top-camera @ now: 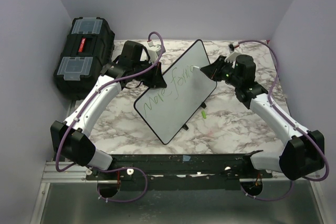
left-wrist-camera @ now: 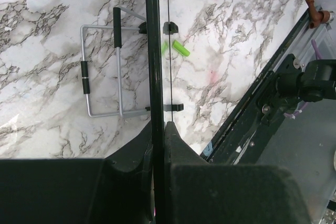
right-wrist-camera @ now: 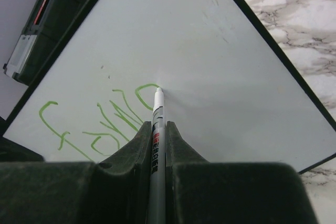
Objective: Write a sentence on the whiteboard
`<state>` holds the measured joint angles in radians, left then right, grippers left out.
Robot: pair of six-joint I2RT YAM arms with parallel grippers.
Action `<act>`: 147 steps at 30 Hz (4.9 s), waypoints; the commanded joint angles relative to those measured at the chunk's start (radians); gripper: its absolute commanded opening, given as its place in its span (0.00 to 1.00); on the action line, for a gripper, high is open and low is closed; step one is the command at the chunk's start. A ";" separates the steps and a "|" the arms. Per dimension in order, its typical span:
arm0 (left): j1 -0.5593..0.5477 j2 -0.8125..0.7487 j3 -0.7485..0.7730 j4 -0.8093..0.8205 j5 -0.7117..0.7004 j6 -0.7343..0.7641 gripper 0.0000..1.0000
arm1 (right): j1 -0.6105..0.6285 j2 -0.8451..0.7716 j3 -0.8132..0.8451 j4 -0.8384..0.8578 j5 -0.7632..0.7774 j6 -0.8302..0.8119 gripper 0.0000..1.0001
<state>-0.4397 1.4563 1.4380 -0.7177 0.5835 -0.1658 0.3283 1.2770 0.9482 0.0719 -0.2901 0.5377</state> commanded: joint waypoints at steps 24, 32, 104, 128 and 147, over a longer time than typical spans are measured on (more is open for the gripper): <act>-0.027 0.027 -0.036 -0.020 -0.038 0.112 0.00 | 0.009 -0.019 -0.020 -0.060 0.071 -0.053 0.01; -0.030 0.025 -0.037 -0.020 -0.039 0.112 0.00 | 0.009 -0.063 0.044 -0.138 0.107 -0.096 0.01; -0.039 0.015 -0.038 -0.023 -0.047 0.116 0.00 | 0.009 0.043 0.081 -0.030 0.075 -0.068 0.01; -0.039 0.015 -0.037 -0.020 -0.057 0.113 0.00 | 0.009 0.063 0.156 -0.102 0.159 -0.091 0.01; -0.039 0.014 -0.037 -0.020 -0.061 0.109 0.00 | 0.007 -0.034 0.089 -0.099 0.251 -0.105 0.01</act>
<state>-0.4488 1.4509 1.4376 -0.7177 0.5724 -0.1612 0.3283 1.2320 1.0470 -0.0097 -0.0975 0.4511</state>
